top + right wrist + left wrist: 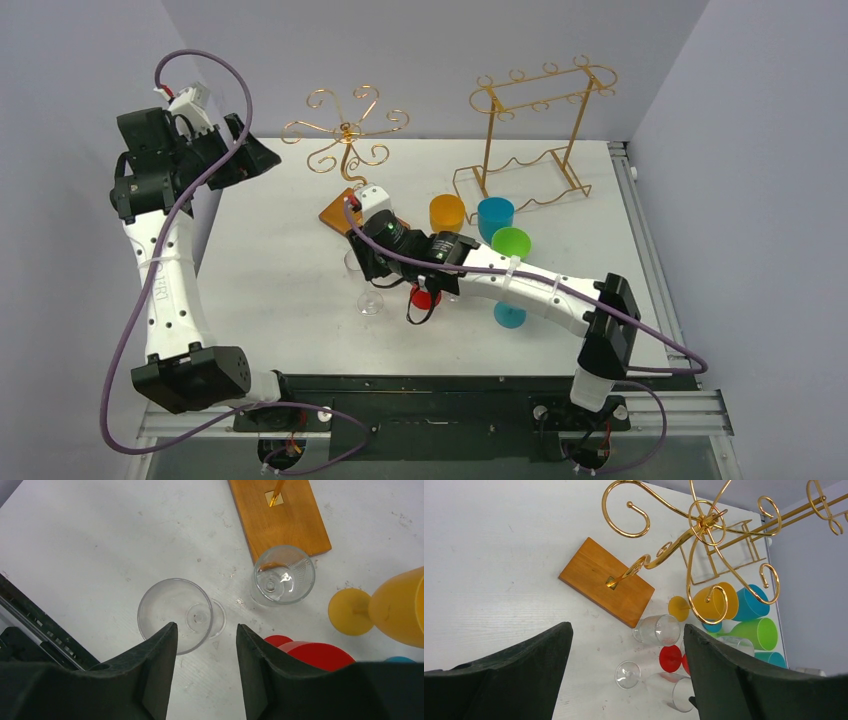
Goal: Place the wine glass upside down on the wine glass rack
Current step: Move the wine glass to the center of the board.
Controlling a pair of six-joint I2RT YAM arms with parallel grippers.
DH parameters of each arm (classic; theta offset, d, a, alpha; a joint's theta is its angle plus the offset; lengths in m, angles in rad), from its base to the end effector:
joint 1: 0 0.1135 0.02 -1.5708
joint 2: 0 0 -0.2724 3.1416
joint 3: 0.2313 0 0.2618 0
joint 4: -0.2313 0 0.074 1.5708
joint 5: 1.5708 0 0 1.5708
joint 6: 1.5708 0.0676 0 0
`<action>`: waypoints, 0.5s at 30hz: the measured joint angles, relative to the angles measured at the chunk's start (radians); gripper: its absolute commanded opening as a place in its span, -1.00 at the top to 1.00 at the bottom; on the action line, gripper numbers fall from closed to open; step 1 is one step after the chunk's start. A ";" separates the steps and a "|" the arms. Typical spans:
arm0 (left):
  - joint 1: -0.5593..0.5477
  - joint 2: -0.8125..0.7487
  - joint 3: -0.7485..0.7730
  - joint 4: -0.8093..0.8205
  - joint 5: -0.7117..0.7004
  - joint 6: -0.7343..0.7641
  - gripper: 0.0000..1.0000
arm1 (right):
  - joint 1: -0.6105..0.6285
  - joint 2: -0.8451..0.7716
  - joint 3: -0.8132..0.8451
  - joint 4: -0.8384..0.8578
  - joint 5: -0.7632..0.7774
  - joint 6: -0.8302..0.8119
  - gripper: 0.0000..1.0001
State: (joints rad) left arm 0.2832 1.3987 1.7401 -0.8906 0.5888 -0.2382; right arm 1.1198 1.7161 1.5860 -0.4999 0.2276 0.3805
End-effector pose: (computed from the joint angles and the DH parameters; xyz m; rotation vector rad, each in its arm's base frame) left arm 0.3028 0.0490 0.4558 -0.1911 2.0631 -0.5935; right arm 0.2024 0.3830 0.3271 -0.6885 2.1377 0.5897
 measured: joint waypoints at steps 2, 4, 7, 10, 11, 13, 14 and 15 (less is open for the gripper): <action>0.000 -0.004 0.000 0.000 0.000 0.000 -0.62 | -0.001 0.025 0.033 -0.023 -0.009 0.002 0.19; 0.000 -0.009 0.000 -0.001 0.000 0.000 -0.64 | -0.001 0.051 0.068 -0.044 -0.016 0.002 0.24; 0.000 -0.017 0.000 0.000 0.001 0.004 -0.69 | -0.002 0.088 0.111 -0.078 -0.031 0.002 0.42; 0.000 -0.025 0.000 0.000 0.000 0.006 -0.70 | -0.002 0.116 0.140 -0.106 -0.041 0.001 0.70; 0.000 -0.026 0.000 0.000 0.000 0.006 -0.71 | -0.002 0.124 0.148 -0.110 -0.045 0.001 0.82; 0.000 -0.028 0.000 0.000 0.001 0.006 -0.71 | -0.002 0.132 0.161 -0.114 -0.053 0.001 1.00; 0.000 -0.028 0.000 0.000 0.000 0.006 -0.72 | -0.002 0.132 0.164 -0.120 -0.056 0.000 1.00; 0.000 -0.028 0.000 0.000 0.000 0.006 -0.72 | -0.001 0.132 0.167 -0.128 -0.056 -0.002 1.00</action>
State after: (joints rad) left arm 0.2836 1.3708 1.7401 -0.8906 0.5892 -0.2321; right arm 1.1187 1.8484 1.7527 -0.6281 0.1711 0.3790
